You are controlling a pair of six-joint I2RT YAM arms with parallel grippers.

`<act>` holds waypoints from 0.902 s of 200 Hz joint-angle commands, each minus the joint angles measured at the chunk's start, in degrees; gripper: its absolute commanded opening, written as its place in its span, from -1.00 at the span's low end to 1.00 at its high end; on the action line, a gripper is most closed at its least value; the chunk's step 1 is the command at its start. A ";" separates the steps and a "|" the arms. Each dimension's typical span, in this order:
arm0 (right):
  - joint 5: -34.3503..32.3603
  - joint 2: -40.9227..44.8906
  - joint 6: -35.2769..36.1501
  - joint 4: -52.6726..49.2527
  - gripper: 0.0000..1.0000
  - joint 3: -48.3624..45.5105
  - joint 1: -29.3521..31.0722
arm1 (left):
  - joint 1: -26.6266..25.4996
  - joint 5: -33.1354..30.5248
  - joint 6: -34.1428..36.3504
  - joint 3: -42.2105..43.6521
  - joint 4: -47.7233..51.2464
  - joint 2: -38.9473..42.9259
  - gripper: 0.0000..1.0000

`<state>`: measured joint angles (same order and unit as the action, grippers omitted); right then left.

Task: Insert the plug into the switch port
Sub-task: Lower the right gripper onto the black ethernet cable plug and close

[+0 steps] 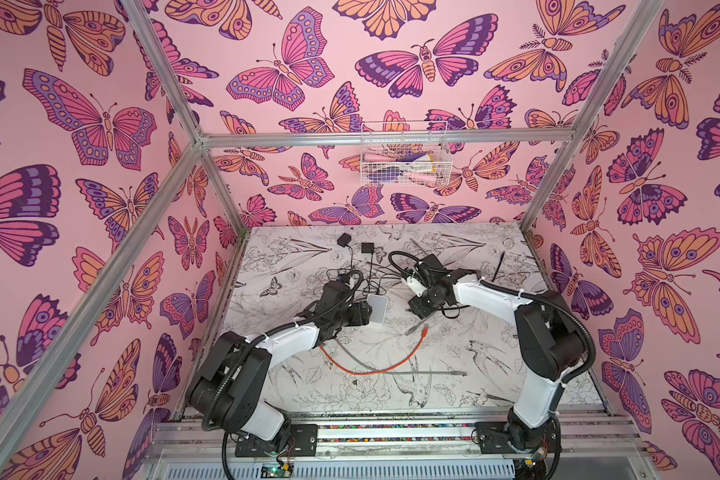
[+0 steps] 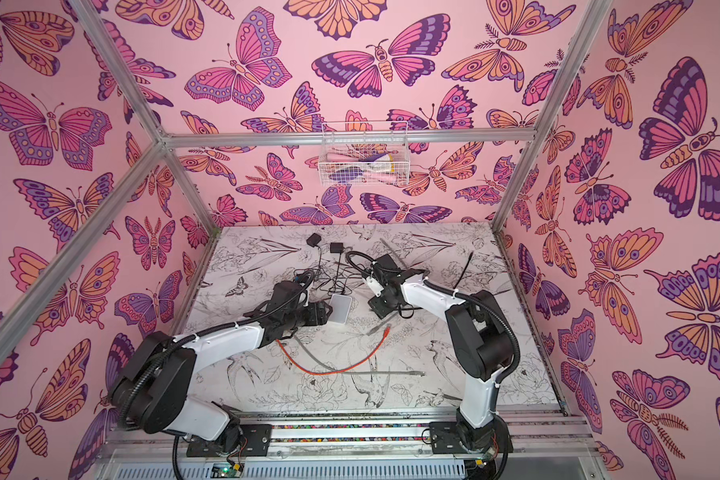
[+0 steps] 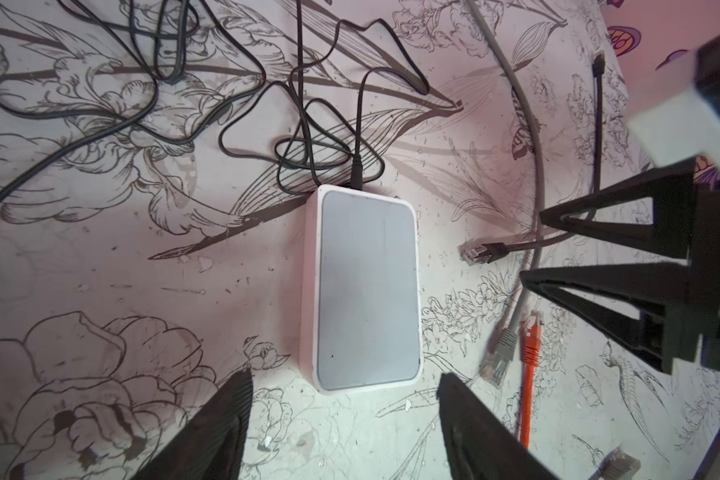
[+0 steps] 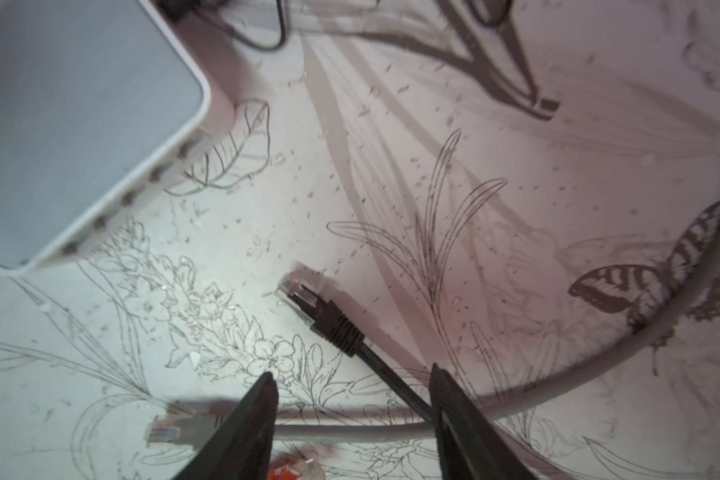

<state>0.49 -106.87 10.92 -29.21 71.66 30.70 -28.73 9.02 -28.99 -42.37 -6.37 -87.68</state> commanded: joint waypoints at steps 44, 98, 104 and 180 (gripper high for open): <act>-0.09 -3.37 8.91 -1.19 0.13 2.89 -2.68 | 0.43 0.94 -0.58 -2.61 -0.41 -4.89 0.37; 4.33 -9.34 11.32 -6.64 0.03 8.49 -3.34 | 0.43 2.14 -1.64 -4.04 -0.47 -8.29 0.33; 4.45 -9.66 11.31 -6.86 -0.02 8.41 -3.36 | 0.43 2.41 -1.91 -4.12 -0.46 -8.63 0.32; 3.15 -10.02 9.59 -8.71 -0.70 8.41 -1.69 | -1.43 5.34 -5.41 -3.71 -0.92 -9.03 0.25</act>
<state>3.46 -115.61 20.78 -34.33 79.83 27.88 -29.69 13.34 -33.26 -46.06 -6.44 -96.82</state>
